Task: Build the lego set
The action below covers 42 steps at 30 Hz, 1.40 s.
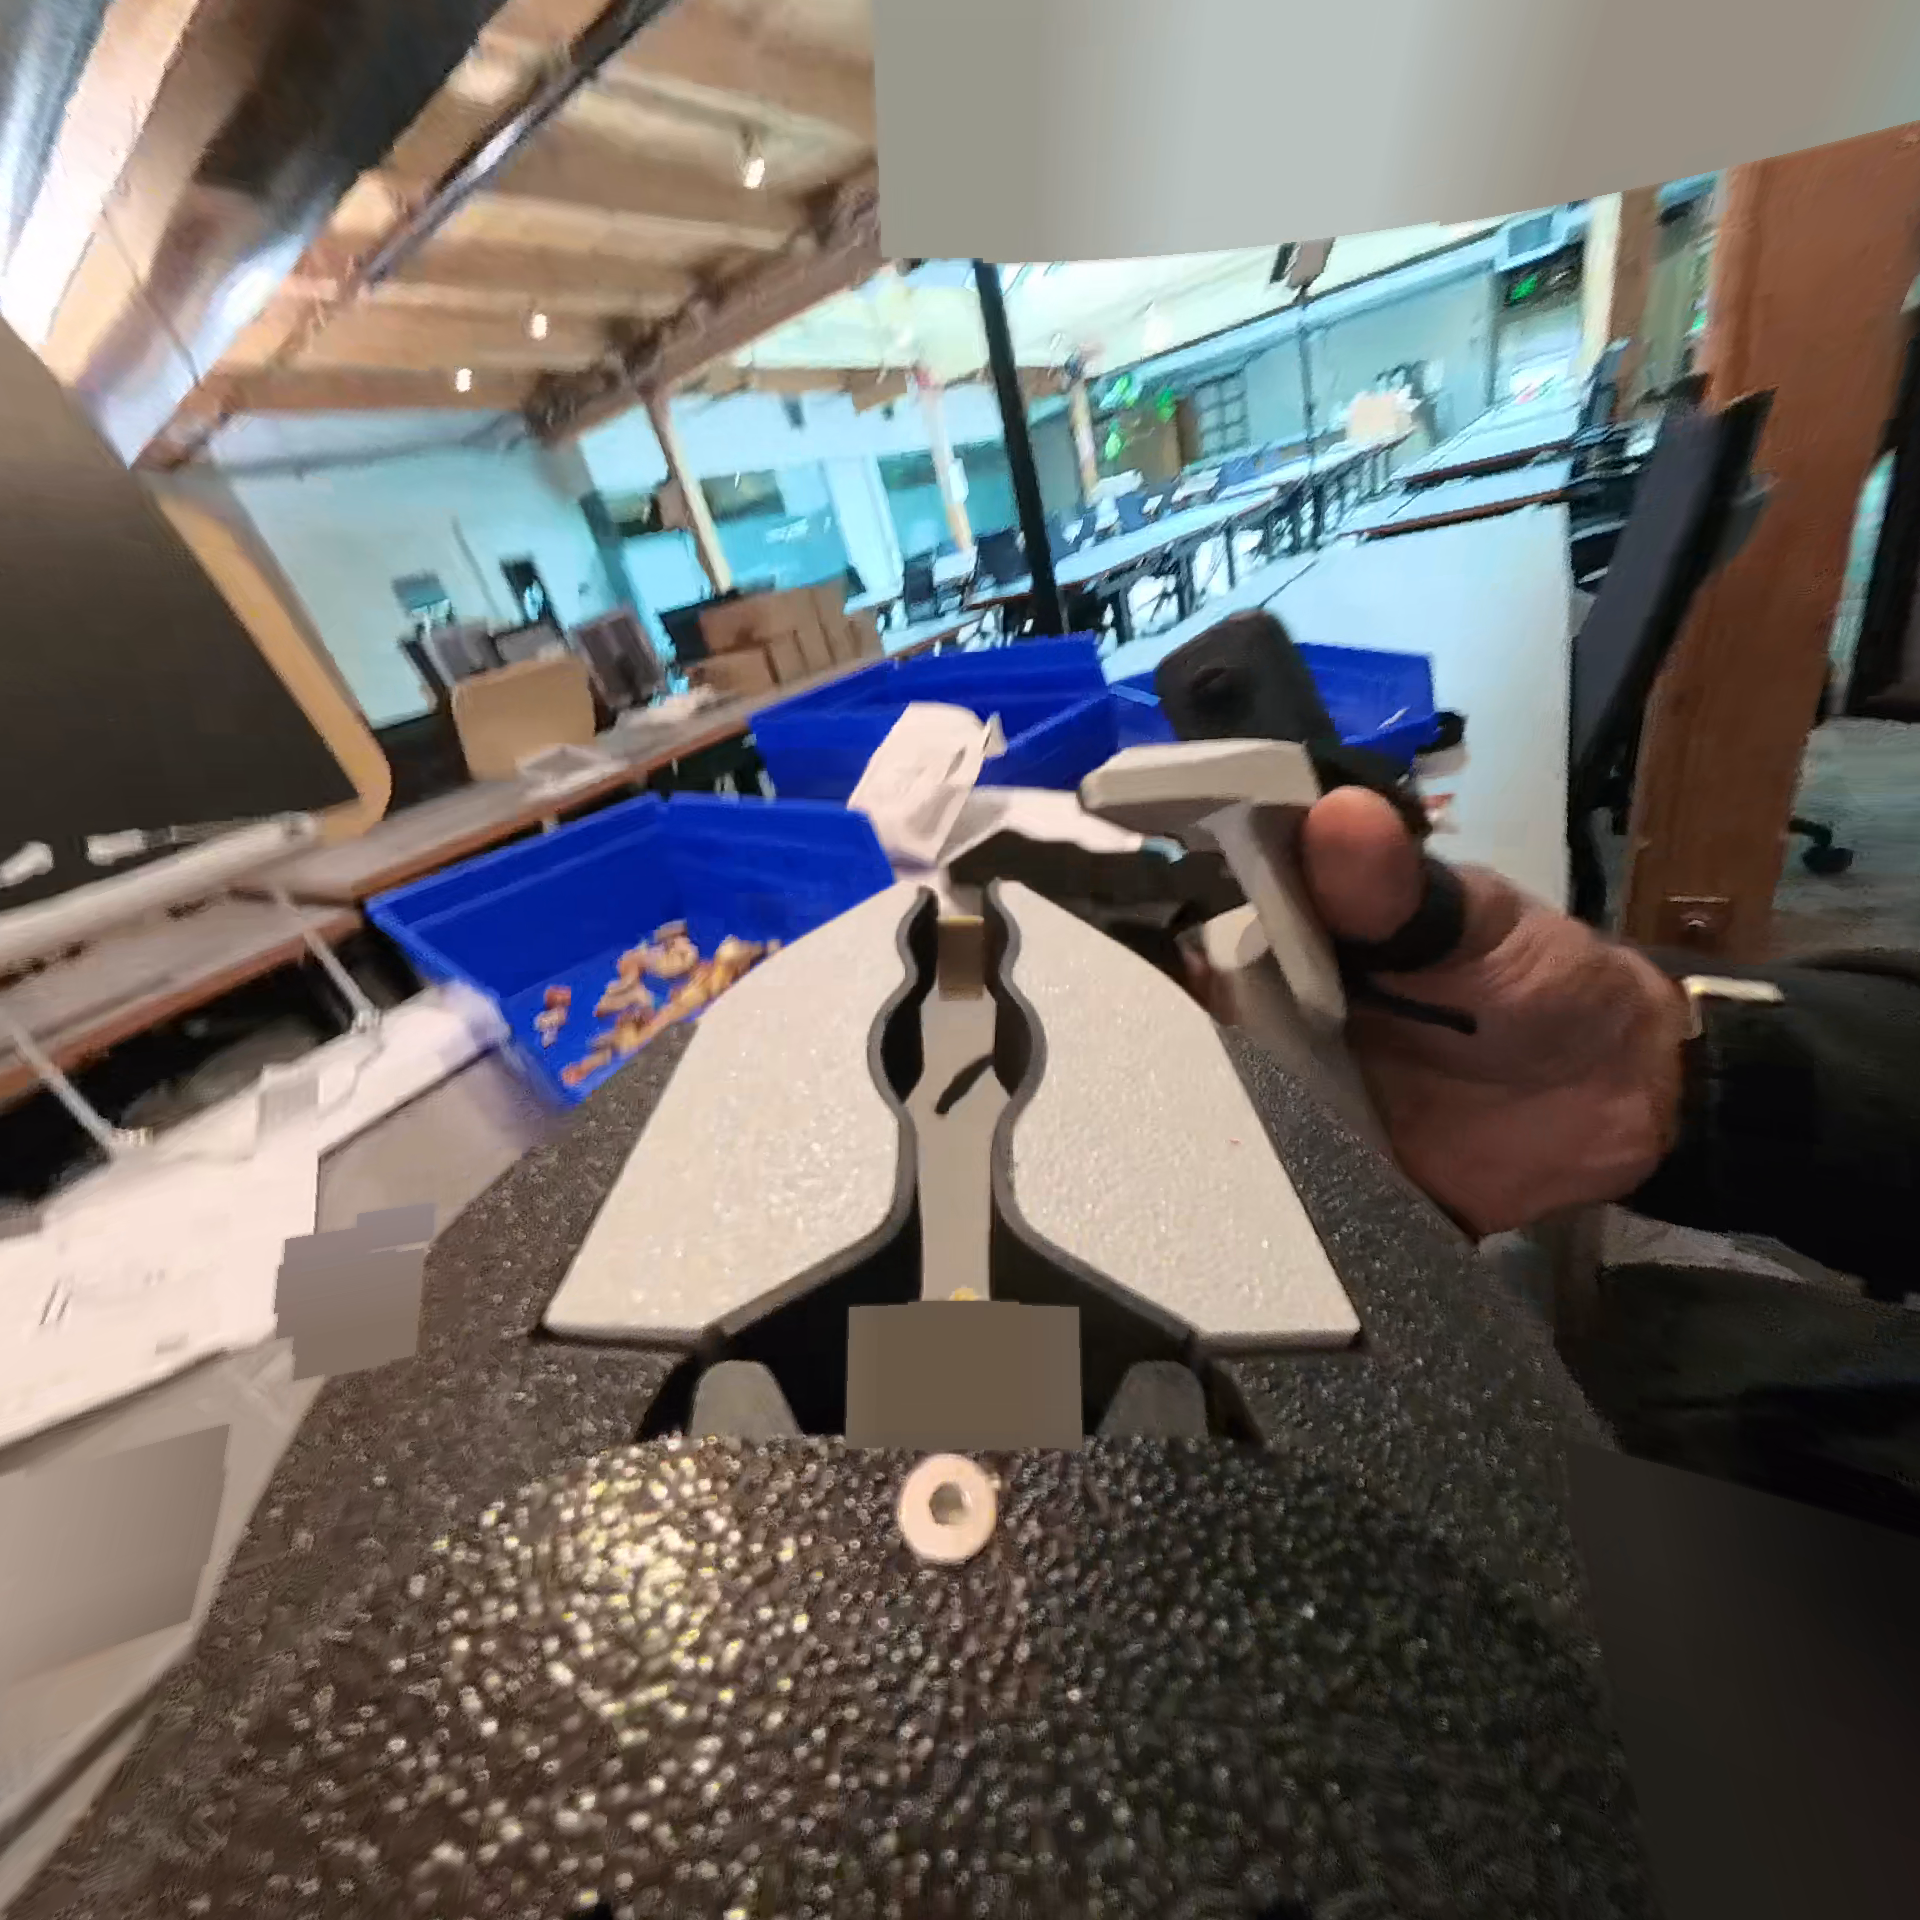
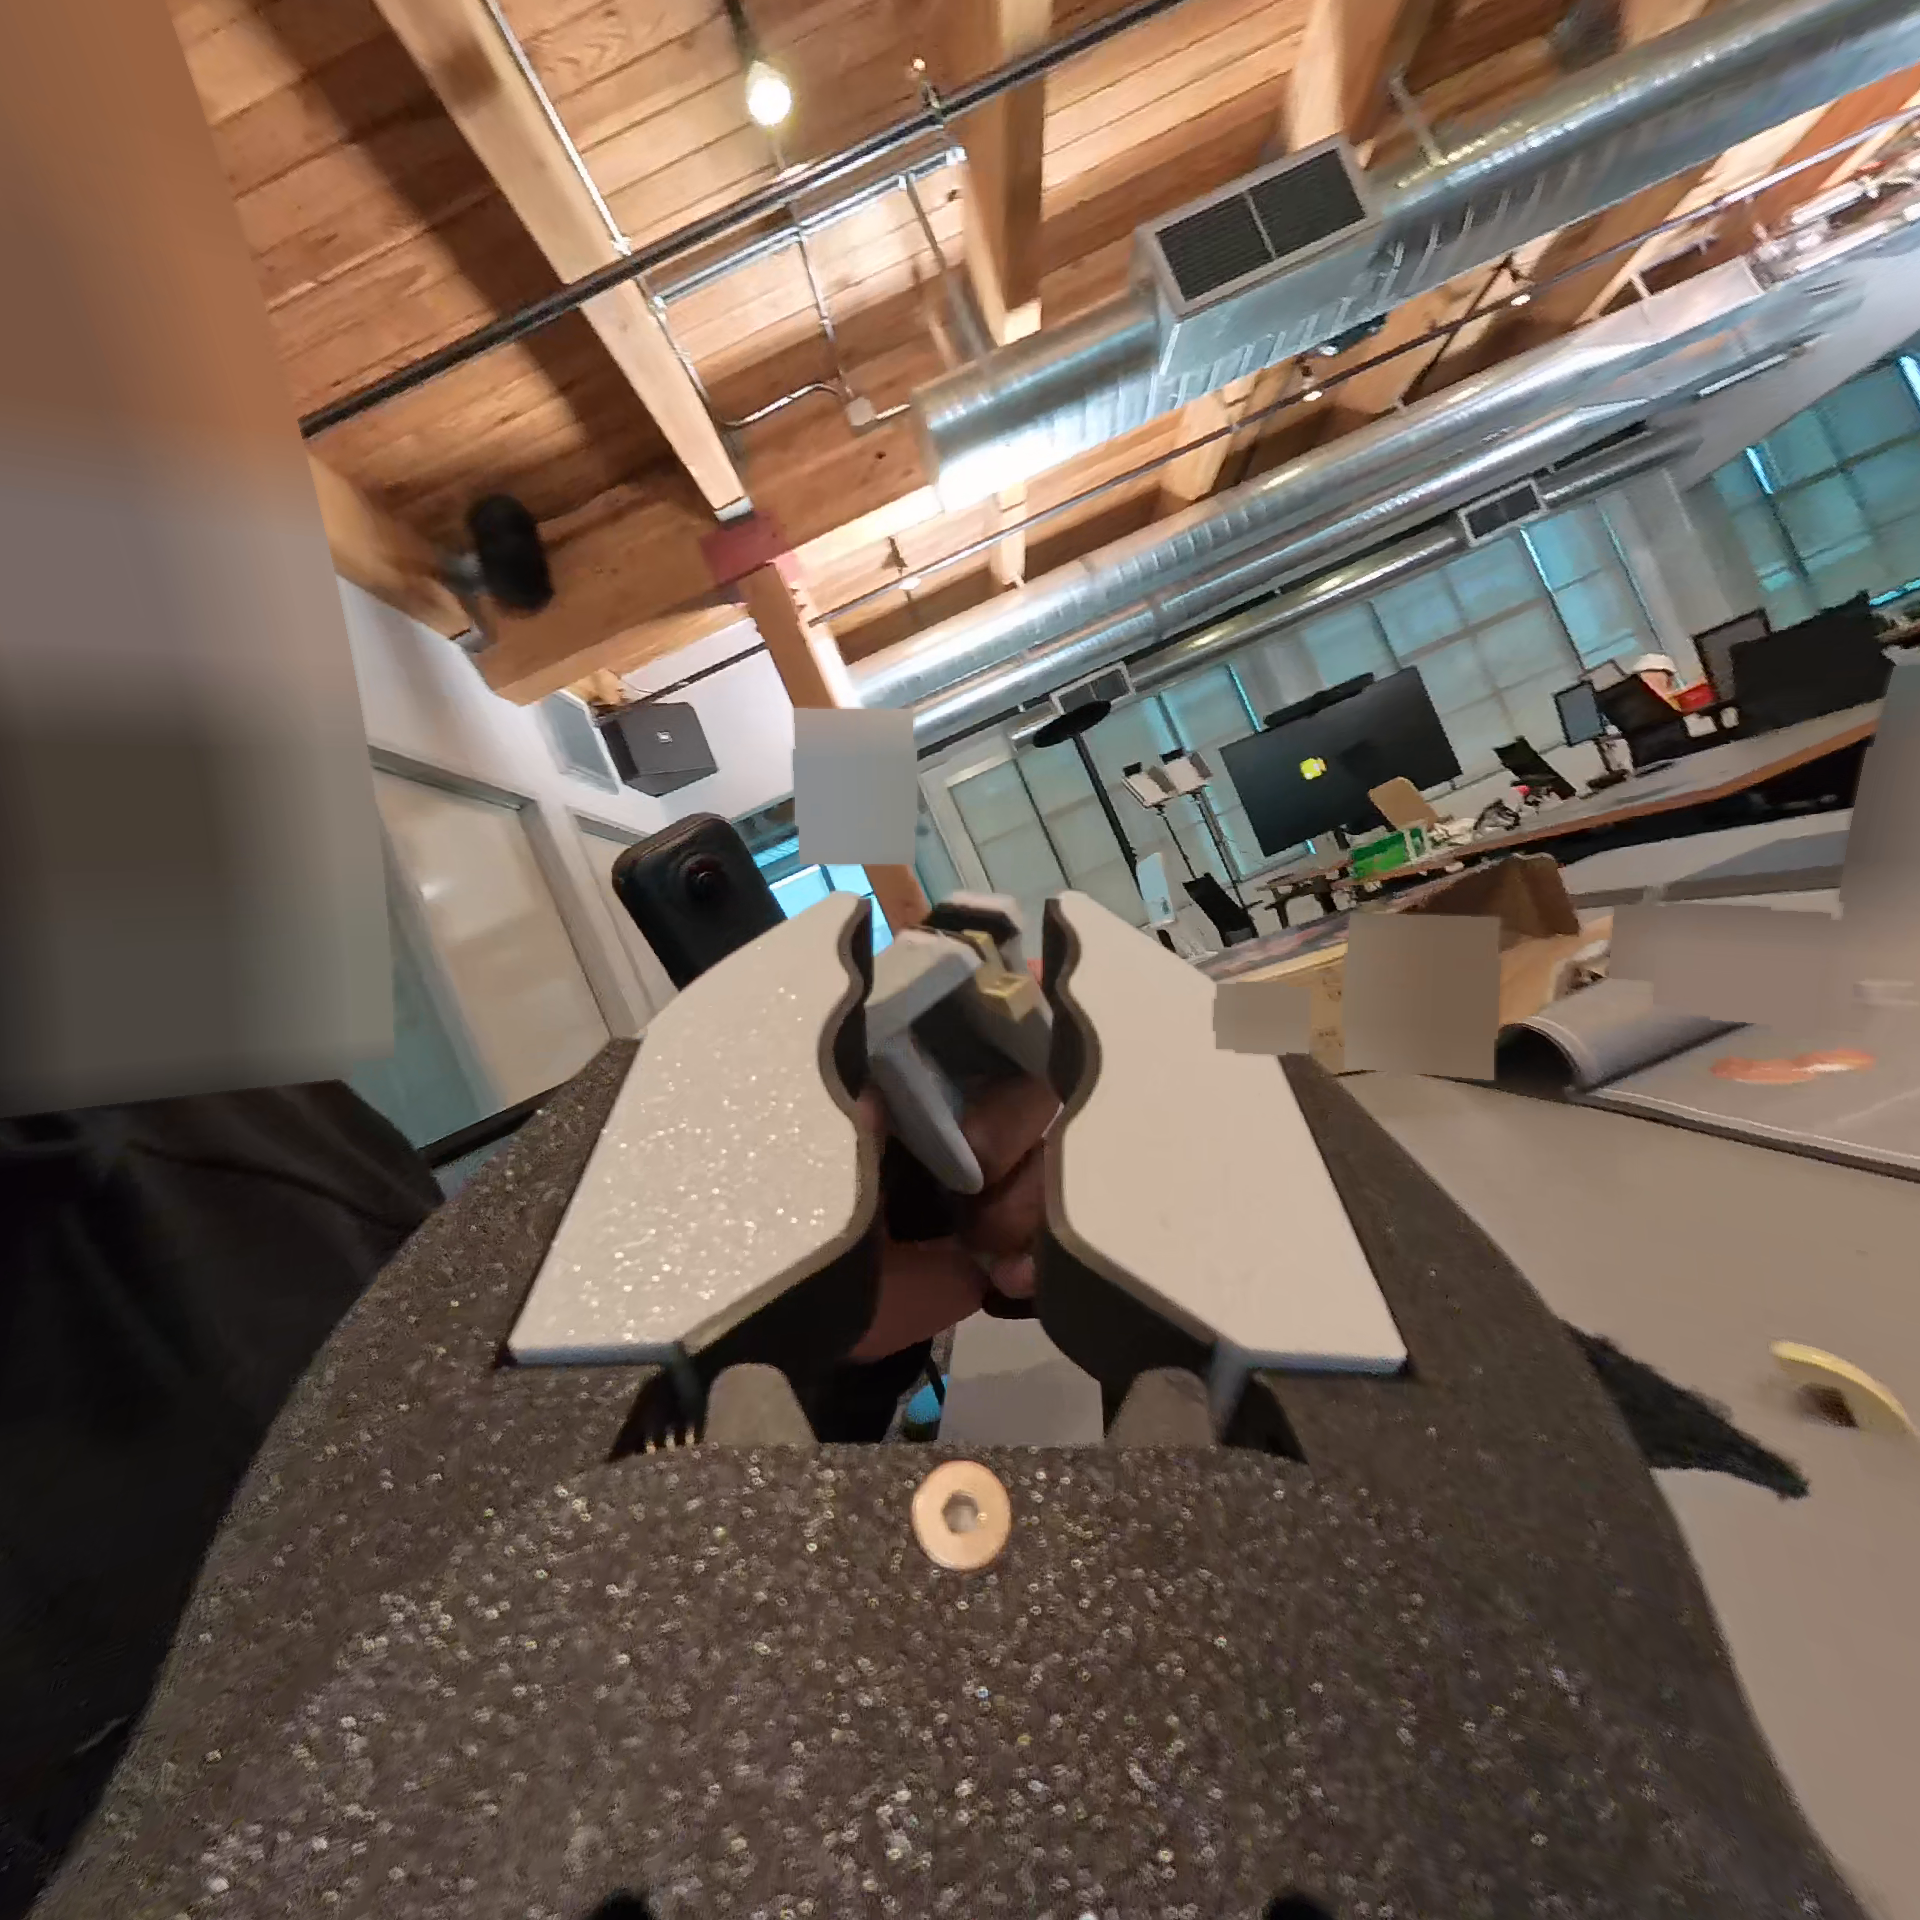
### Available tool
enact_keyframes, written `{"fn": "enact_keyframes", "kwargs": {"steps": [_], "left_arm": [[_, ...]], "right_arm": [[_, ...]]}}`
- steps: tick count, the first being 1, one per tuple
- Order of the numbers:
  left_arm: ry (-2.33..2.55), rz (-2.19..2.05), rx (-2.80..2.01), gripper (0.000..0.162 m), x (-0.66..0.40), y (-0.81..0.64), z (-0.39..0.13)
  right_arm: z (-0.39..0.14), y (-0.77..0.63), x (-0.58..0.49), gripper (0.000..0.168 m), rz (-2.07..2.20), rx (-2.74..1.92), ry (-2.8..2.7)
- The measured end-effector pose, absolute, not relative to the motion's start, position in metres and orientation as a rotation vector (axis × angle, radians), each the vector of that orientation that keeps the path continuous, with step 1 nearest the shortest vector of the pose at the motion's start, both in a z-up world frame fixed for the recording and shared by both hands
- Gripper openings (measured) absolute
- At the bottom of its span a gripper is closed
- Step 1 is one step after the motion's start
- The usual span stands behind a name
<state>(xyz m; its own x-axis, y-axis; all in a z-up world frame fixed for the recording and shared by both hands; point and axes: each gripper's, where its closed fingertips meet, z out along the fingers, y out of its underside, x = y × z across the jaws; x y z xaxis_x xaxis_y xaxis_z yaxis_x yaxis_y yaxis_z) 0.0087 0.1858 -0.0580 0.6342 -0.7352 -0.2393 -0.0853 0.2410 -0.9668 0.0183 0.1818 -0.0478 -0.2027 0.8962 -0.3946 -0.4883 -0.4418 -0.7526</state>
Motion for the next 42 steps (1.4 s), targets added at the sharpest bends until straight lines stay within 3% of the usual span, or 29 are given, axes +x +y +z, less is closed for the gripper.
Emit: {"fn": "enact_keyframes", "kwargs": {"steps": [5, 21, 37, 42], "left_arm": [[0.845, -0.615, -1.432, 0.008, 0.013, 0.191, -0.082], [1.089, -0.659, -1.528, 0.008, 0.047, 0.162, -0.110], [1.398, -0.697, -1.371, 0.008, 0.063, 0.127, -0.123], [1.378, -0.777, -1.430, 0.008, 0.063, 0.127, -0.127]], "right_arm": [[-0.040, 0.197, 0.034, 0.036, 1.825, -0.991, -0.472], [0.035, 0.180, 0.116, 0.088, 2.005, -0.350, -0.094], [0.041, 0.135, 0.079, 0.102, 2.095, -0.421, -0.461], [0.041, 0.135, 0.076, 0.094, 2.021, -0.453, -0.460]]}}
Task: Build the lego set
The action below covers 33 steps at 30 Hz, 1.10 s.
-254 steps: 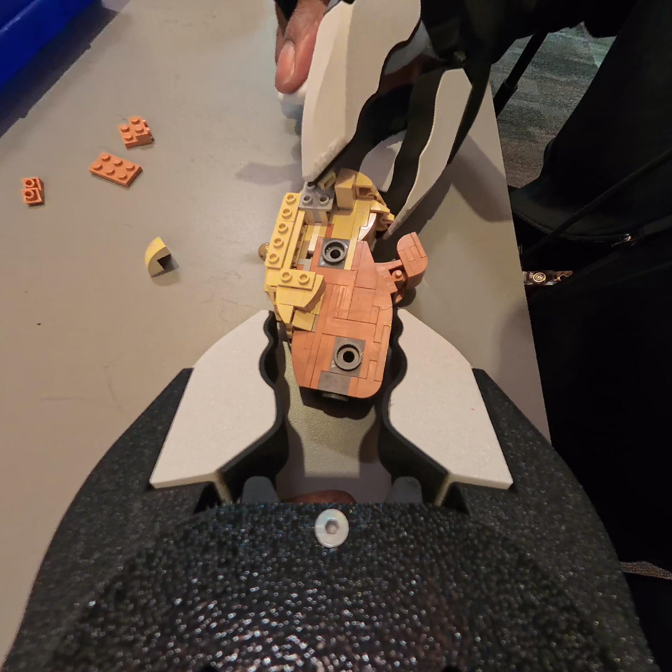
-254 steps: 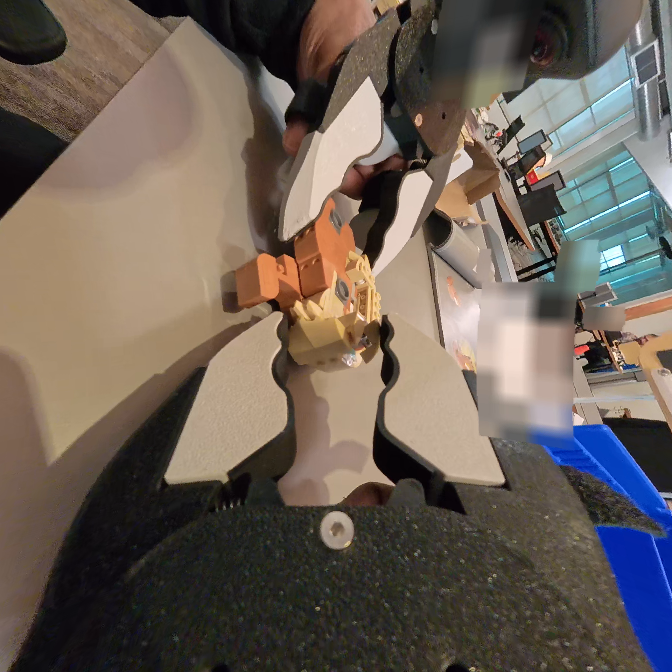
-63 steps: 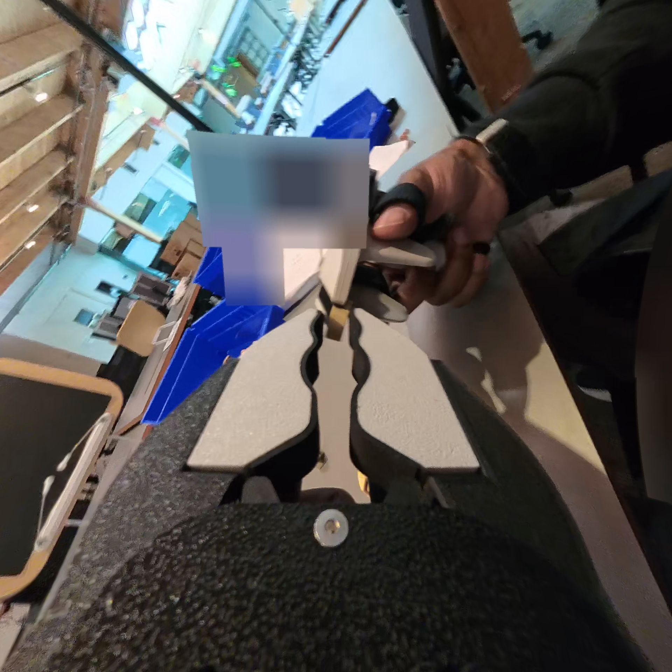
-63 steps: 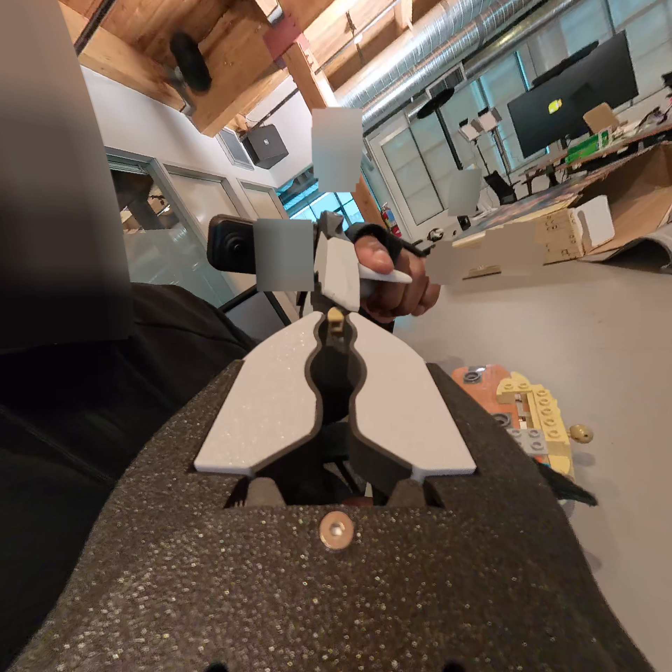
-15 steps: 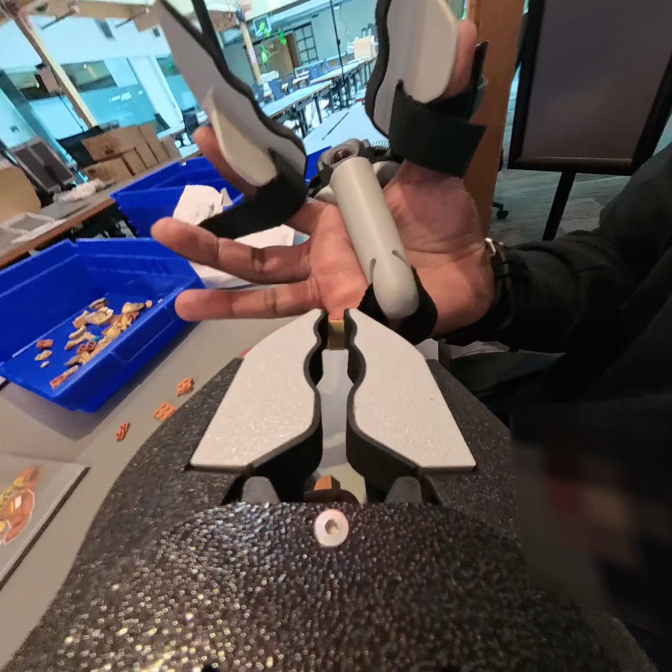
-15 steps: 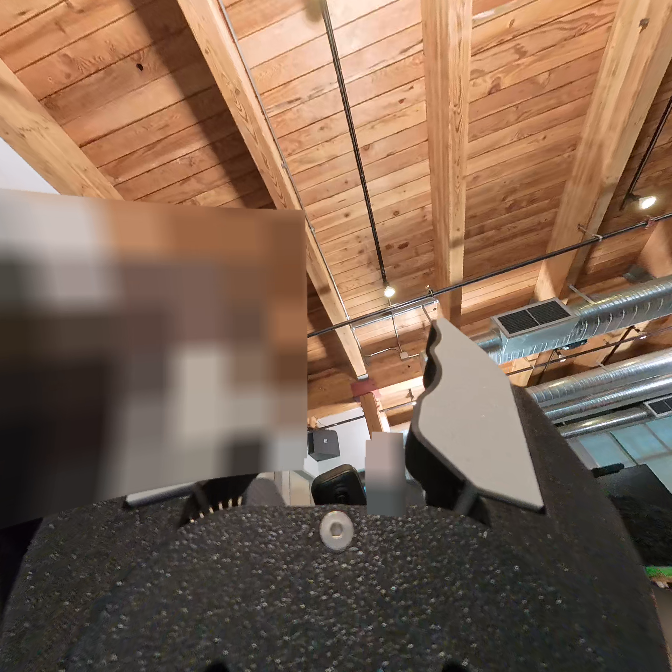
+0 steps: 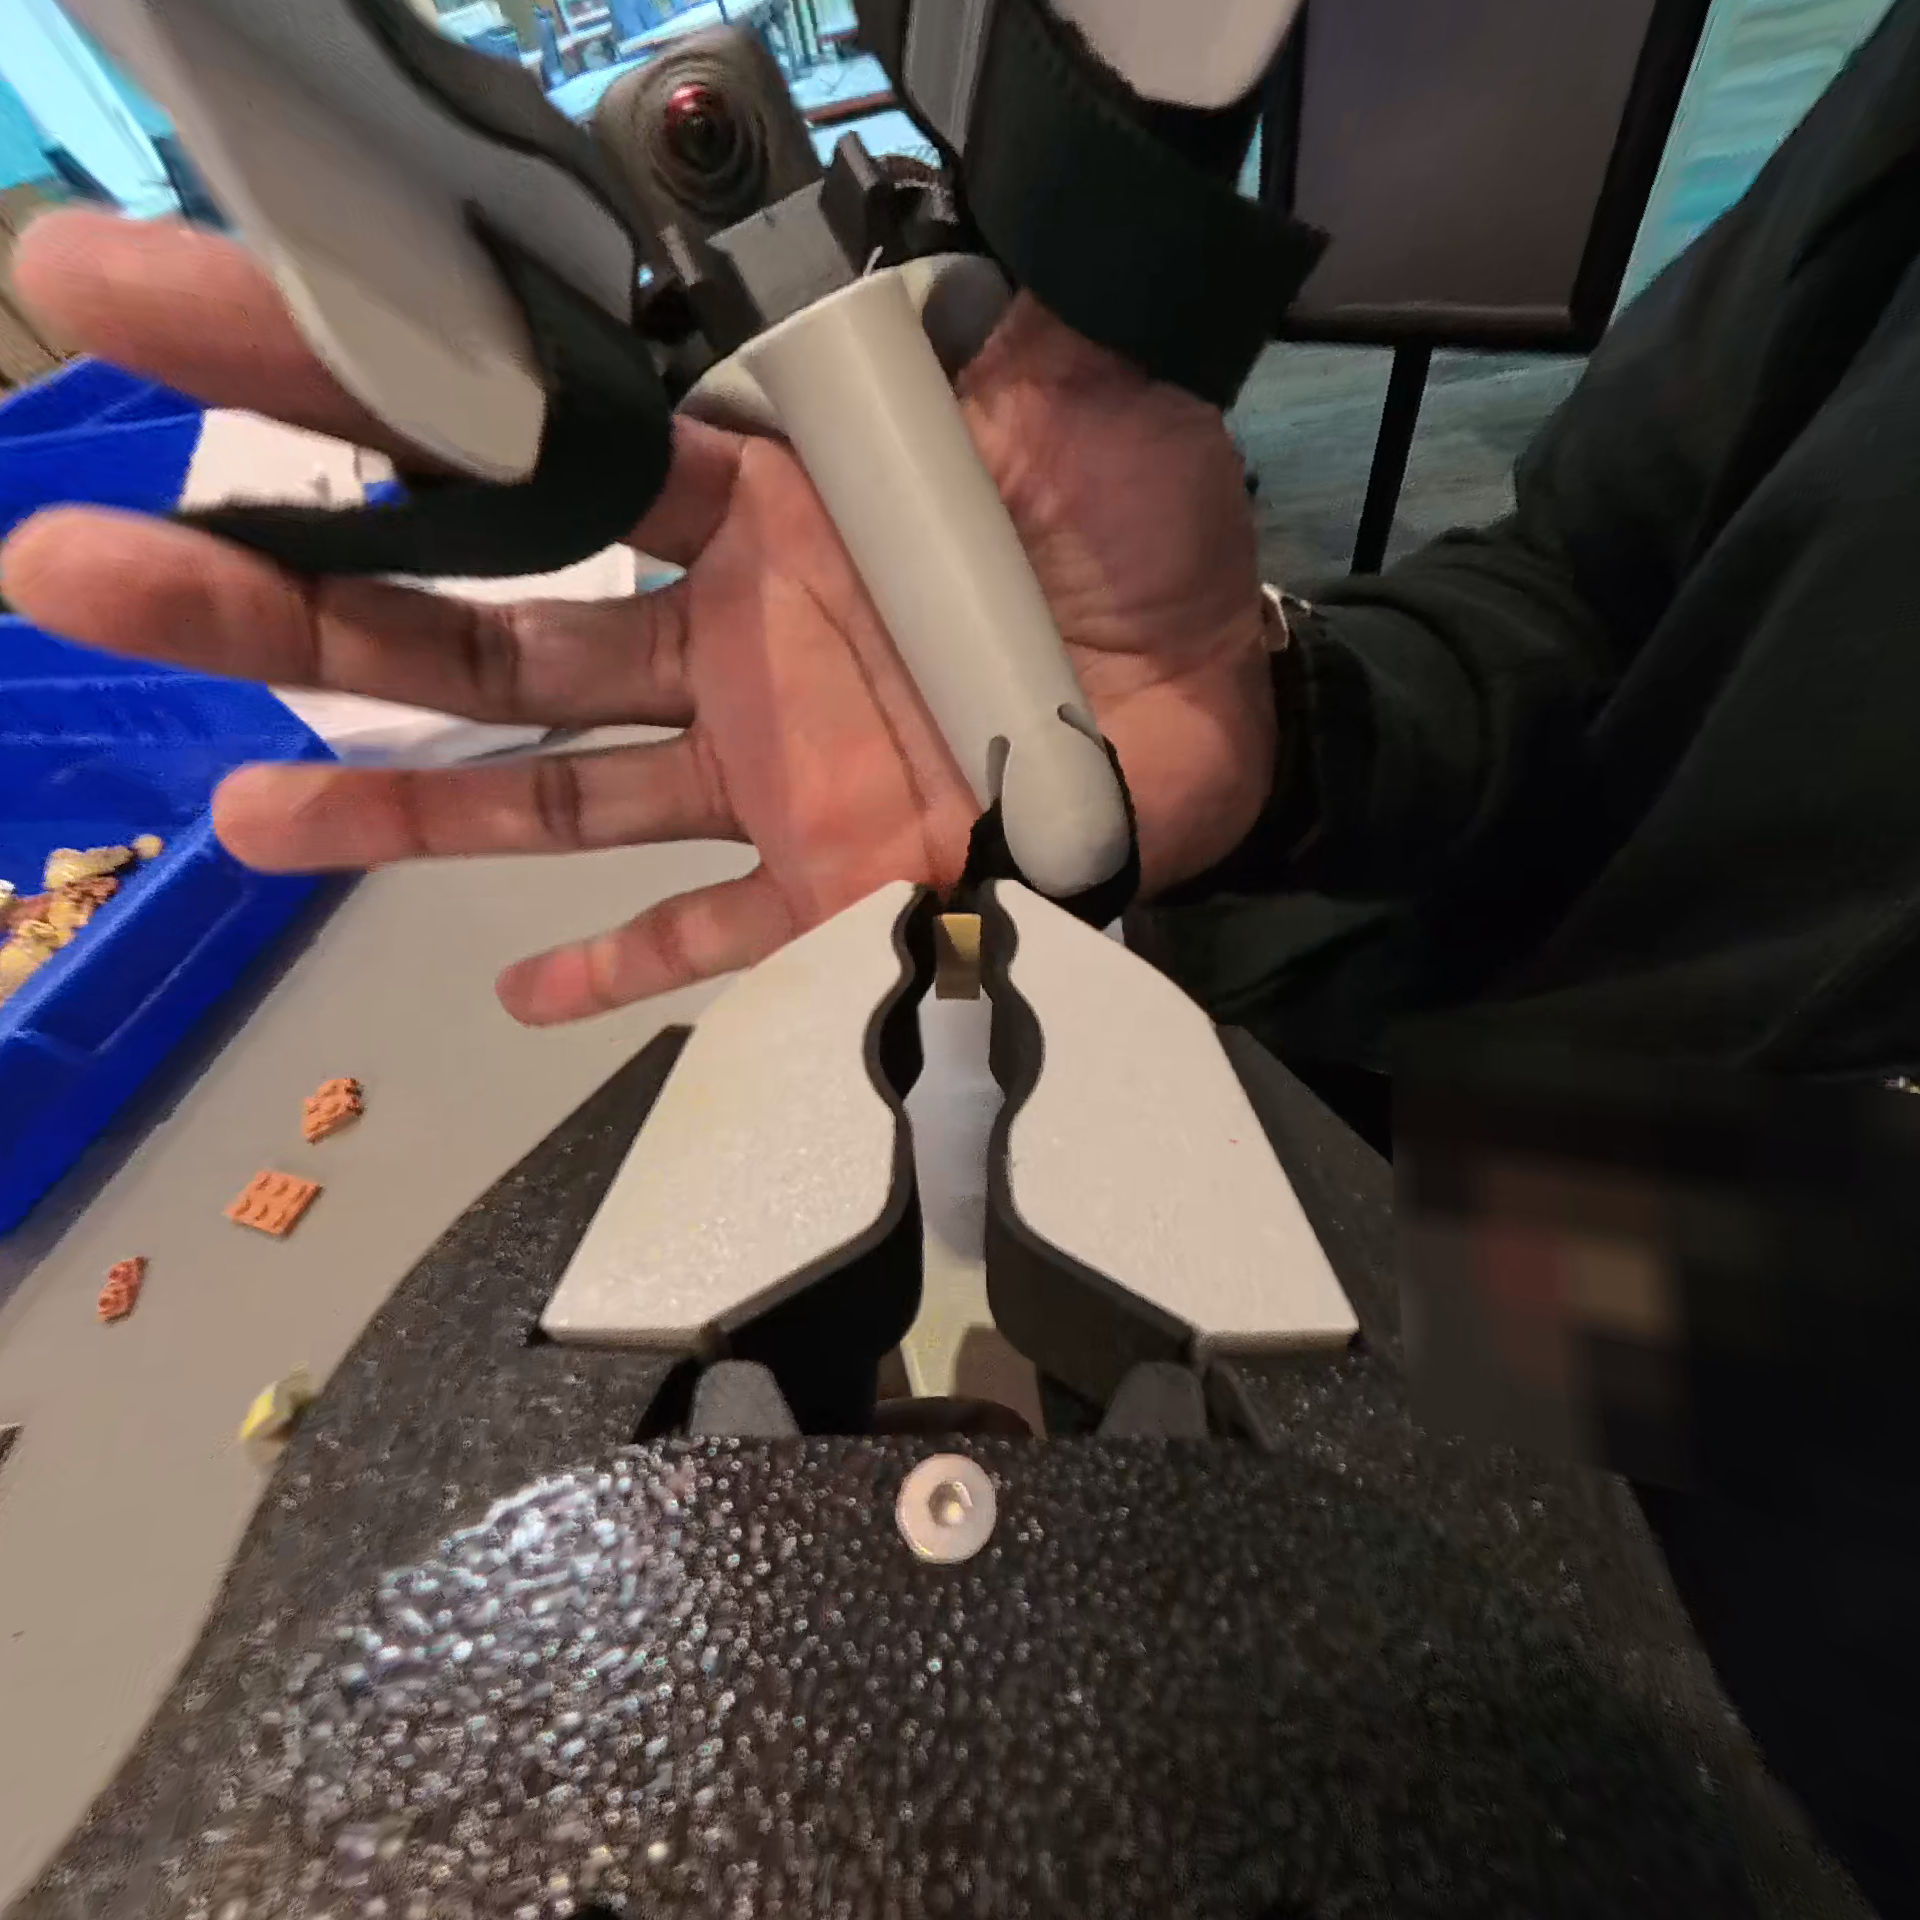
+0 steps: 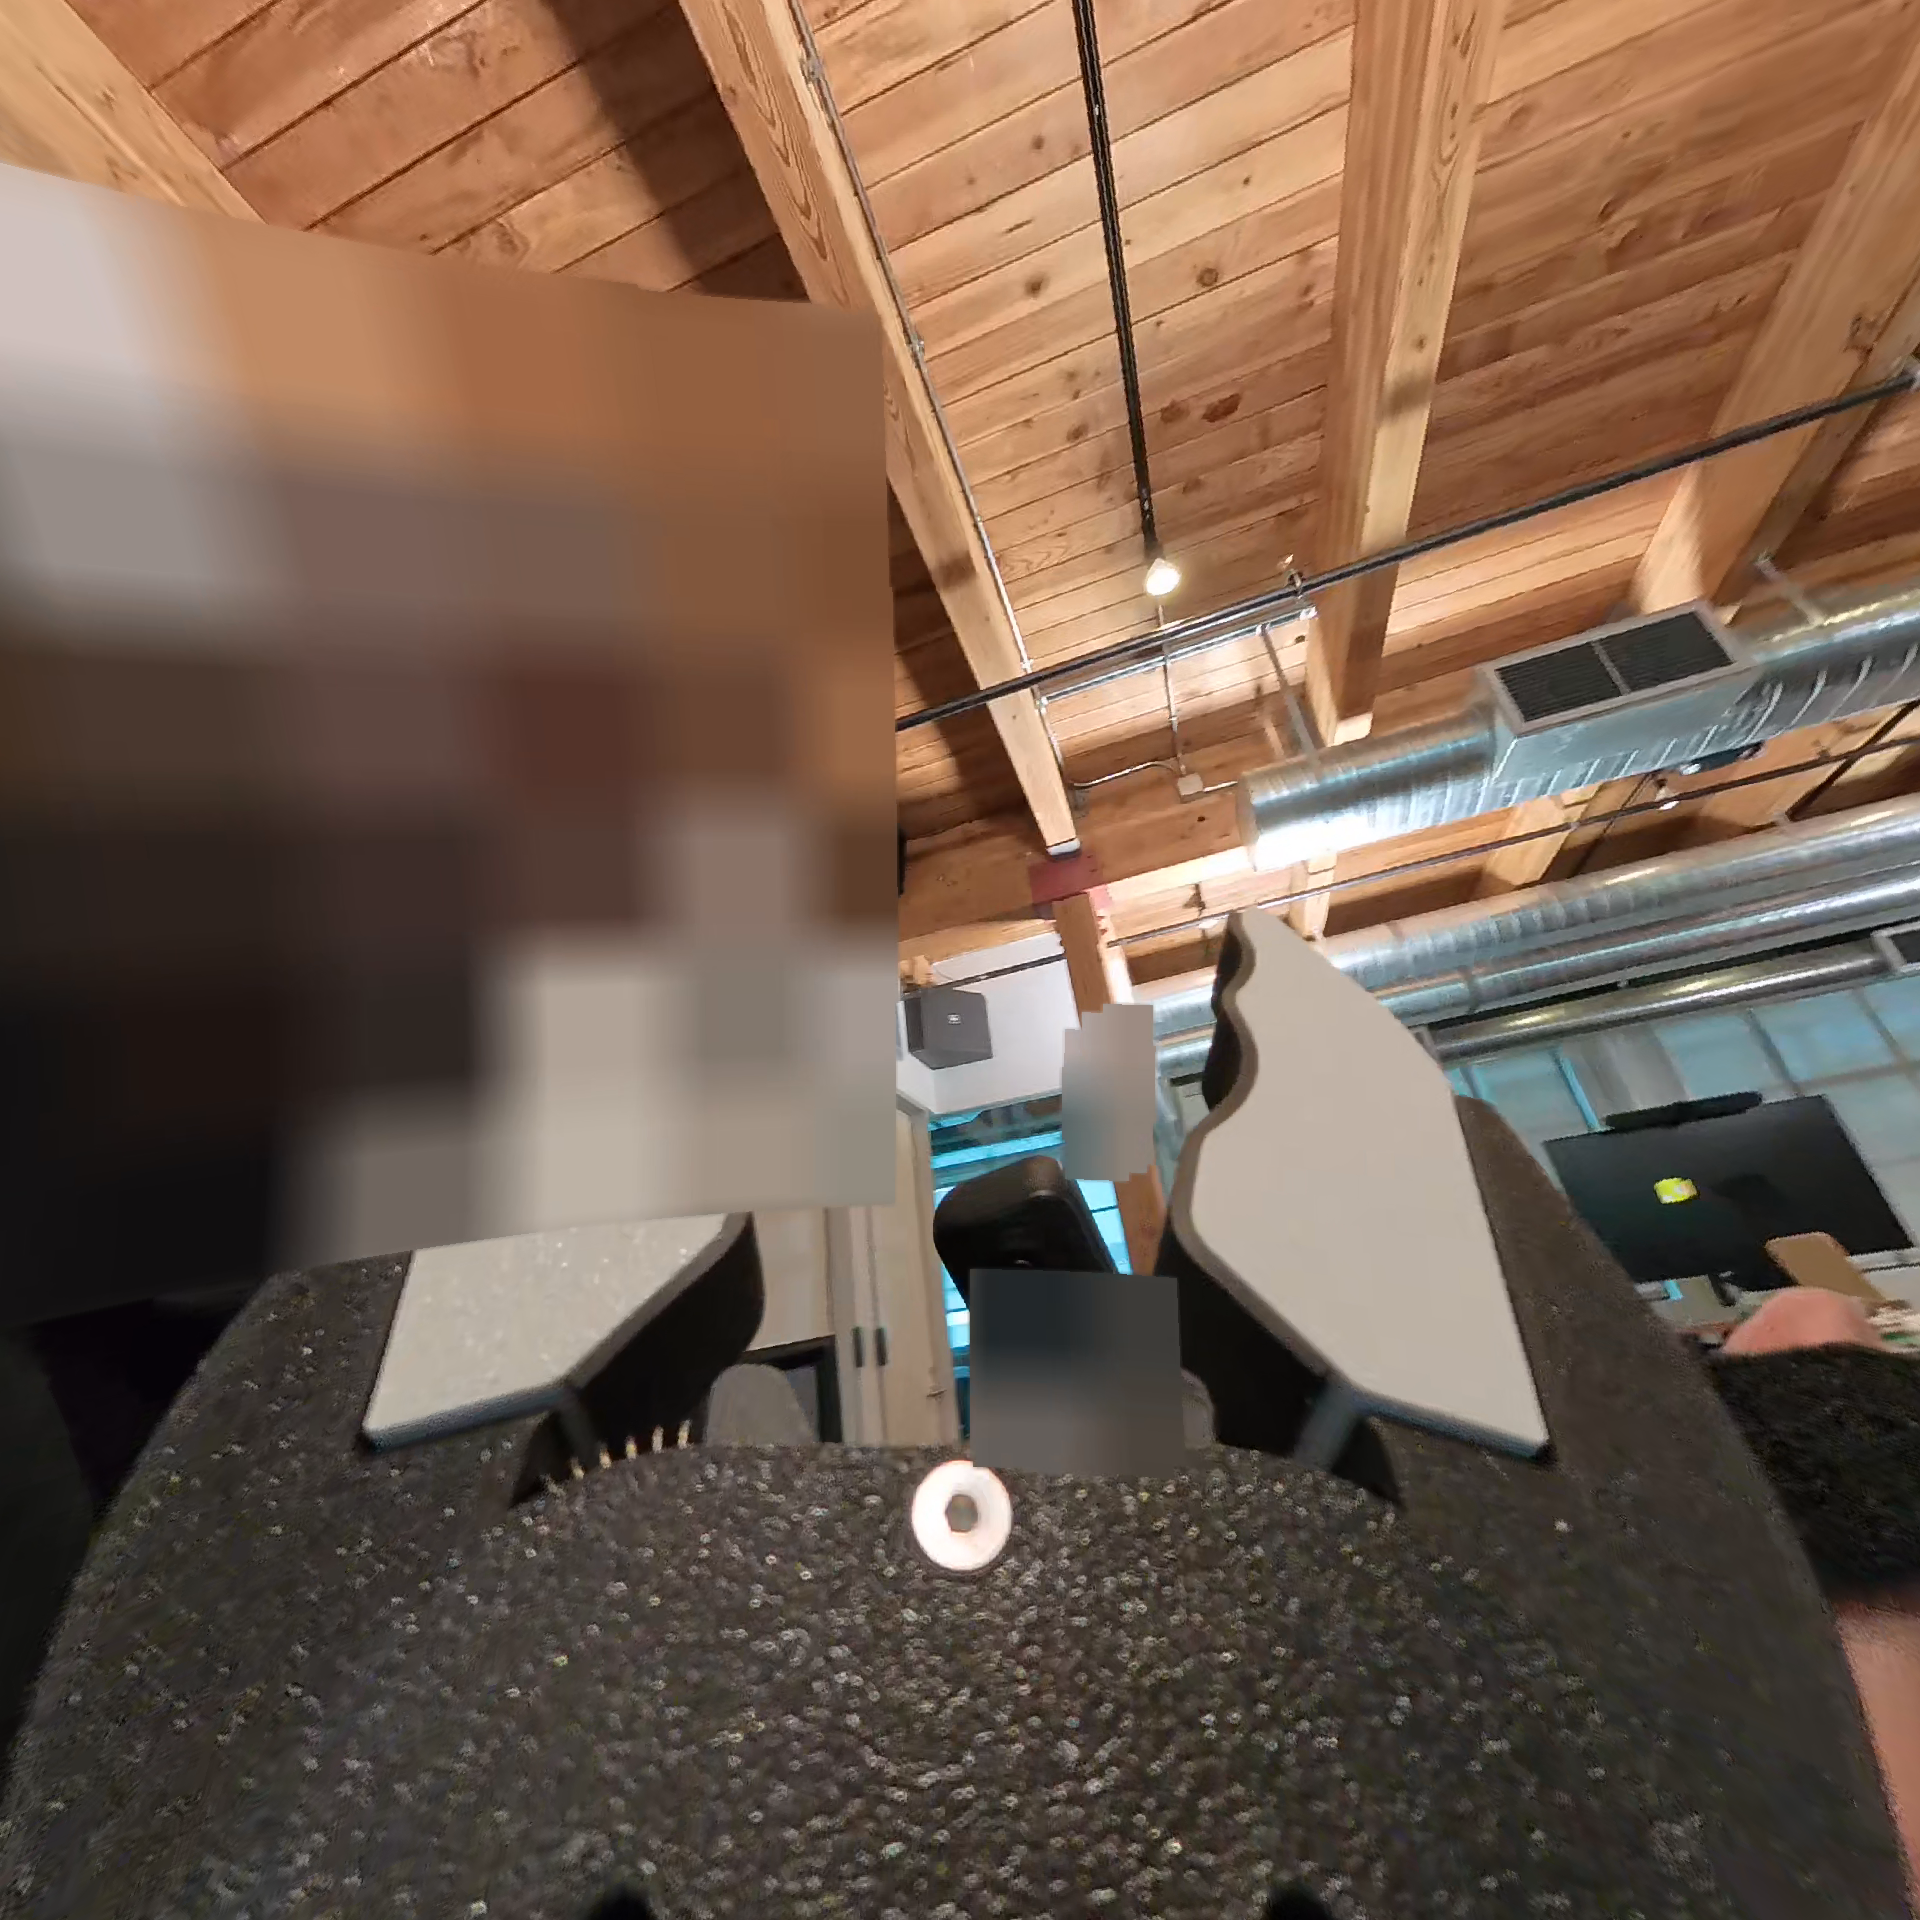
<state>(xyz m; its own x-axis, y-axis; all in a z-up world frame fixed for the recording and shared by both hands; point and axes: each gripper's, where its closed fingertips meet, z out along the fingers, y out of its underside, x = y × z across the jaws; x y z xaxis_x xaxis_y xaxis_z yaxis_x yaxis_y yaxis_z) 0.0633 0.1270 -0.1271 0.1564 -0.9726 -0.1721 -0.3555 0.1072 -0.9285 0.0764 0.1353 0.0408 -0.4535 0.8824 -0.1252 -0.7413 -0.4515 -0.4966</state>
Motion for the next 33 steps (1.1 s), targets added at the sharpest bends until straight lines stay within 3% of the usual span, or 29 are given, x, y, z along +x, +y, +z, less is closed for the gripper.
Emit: {"fn": "enact_keyframes", "kwargs": {"steps": [6, 8, 14, 19, 25, 33], "left_arm": [[1.181, -0.883, -1.444, 0.008, 0.069, 0.137, -0.121], [1.152, -0.858, -1.468, 0.008, 0.064, 0.145, -0.120], [1.085, -0.839, -1.537, 0.008, 0.028, 0.162, -0.116], [0.651, -1.238, -1.592, 0.008, 0.011, 0.178, -0.089], [0.062, -1.578, -1.447, 0.008, -0.003, 0.195, -0.065], [-0.094, -1.658, -1.439, 0.008, 0.005, 0.195, -0.067]], "right_arm": [[0.052, 0.149, 0.092, 0.085, 1.822, -0.435, -0.365], [0.051, 0.155, 0.095, 0.075, 1.810, -0.444, -0.361], [0.013, 0.178, 0.082, 0.067, 1.504, -0.720, -0.612], [-0.042, 0.189, 0.050, 0.050, 1.222, -1.015, -0.890], [-0.067, 0.170, 0.012, 0.019, 0.953, -0.992, -1.039], [-0.074, 0.179, 0.002, 0.009, 0.426, -0.946, -1.052]]}}
